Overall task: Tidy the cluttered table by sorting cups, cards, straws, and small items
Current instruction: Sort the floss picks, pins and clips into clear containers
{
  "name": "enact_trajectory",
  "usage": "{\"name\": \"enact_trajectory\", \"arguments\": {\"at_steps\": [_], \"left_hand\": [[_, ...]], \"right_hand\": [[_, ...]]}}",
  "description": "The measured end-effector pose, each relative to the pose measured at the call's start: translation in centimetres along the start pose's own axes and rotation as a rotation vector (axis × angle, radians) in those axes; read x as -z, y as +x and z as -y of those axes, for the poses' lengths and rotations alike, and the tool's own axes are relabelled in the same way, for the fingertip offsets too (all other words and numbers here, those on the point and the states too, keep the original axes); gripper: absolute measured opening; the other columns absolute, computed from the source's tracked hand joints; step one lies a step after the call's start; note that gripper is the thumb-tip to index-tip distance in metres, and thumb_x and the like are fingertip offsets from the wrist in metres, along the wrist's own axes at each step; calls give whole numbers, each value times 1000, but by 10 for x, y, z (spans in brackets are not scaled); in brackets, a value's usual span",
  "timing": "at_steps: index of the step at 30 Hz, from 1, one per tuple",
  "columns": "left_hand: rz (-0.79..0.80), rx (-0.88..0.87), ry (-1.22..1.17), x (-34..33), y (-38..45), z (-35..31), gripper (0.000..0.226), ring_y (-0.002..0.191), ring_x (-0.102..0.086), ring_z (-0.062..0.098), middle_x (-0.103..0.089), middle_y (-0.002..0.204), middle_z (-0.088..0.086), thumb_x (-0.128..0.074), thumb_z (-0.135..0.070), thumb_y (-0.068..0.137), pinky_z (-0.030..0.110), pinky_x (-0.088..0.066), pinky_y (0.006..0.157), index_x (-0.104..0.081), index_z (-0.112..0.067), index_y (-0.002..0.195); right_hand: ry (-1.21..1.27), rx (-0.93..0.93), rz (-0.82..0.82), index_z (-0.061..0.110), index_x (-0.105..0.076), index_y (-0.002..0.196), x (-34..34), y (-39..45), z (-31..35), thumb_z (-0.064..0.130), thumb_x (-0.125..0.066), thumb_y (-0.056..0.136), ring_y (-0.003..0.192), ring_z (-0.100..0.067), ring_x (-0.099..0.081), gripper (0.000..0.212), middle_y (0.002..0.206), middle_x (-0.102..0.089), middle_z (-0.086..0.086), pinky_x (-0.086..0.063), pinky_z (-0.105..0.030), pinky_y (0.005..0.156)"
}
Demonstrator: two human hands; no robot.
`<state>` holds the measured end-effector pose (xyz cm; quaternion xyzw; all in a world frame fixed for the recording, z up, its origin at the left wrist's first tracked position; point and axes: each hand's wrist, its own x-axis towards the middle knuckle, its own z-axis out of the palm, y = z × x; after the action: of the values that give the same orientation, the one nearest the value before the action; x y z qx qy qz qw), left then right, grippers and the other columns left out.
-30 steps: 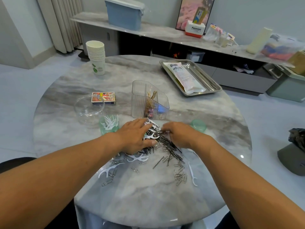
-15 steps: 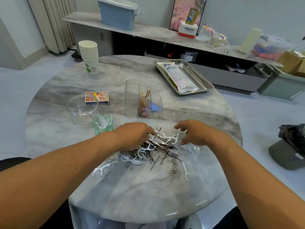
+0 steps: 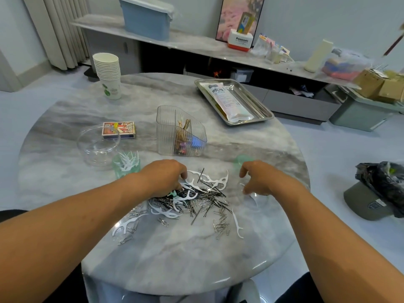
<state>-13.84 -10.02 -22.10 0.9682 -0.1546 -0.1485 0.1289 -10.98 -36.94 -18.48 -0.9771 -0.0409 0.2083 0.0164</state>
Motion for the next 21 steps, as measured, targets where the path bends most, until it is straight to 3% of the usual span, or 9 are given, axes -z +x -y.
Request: {"name": "enact_trajectory", "arguments": {"at_steps": [3, 6, 8, 12, 17, 21], "left_hand": [[6, -3, -29, 0, 0, -1, 29, 87, -53, 13, -54, 93, -11, -69, -31, 94, 27, -37, 69, -63, -25, 122], [0, 11, -50, 1, 0, -1, 25, 87, -54, 12, -54, 89, -13, -69, -32, 93, 27, -37, 66, -64, -25, 117], [-5, 32, -81, 1, 1, -2, 23, 86, -55, 12, -54, 86, -14, -71, -32, 92, 27, -37, 65, -66, -24, 113], [-7, 78, -153, 4, 0, -4, 19, 86, -59, 13, -61, 89, -11, -74, -33, 90, 28, -42, 67, -68, -23, 105], [-55, 80, -262, 10, -4, -4, 10, 82, -62, 10, -67, 88, -9, -71, -32, 93, 25, -45, 67, -68, -23, 95], [-99, 110, -479, 18, -4, -4, 8, 72, -62, 11, -70, 86, 0, -67, -23, 96, 24, -46, 60, -66, -16, 94]], "right_hand": [[-112, -141, 48, 10, -75, 100, 1, 2, -2, 18, -81, 78, 80, -21, -68, 24, 98, -74, -8, -57, -30, 74], [-200, -233, 211, 15, -74, 86, -1, 3, 3, 22, -76, 84, 68, -18, -60, 8, 75, -64, -1, -52, -27, 70], [-195, -241, 215, 13, -74, 87, -3, 4, 2, 17, -73, 81, 67, -20, -58, 8, 78, -64, -4, -49, -26, 65], [-62, -221, 106, 11, -63, 69, -6, 3, -2, 15, -74, 73, 65, -24, -58, 12, 68, -60, -4, -47, -27, 63], [-31, -197, 129, 12, -60, 68, -5, 1, 3, 16, -70, 71, 69, -27, -59, 11, 67, -60, -4, -48, -29, 70], [92, -117, 10, 10, -63, 78, 13, -13, 8, 18, -68, 80, 70, -26, -57, 9, 76, -64, -8, -42, -27, 60]]}}
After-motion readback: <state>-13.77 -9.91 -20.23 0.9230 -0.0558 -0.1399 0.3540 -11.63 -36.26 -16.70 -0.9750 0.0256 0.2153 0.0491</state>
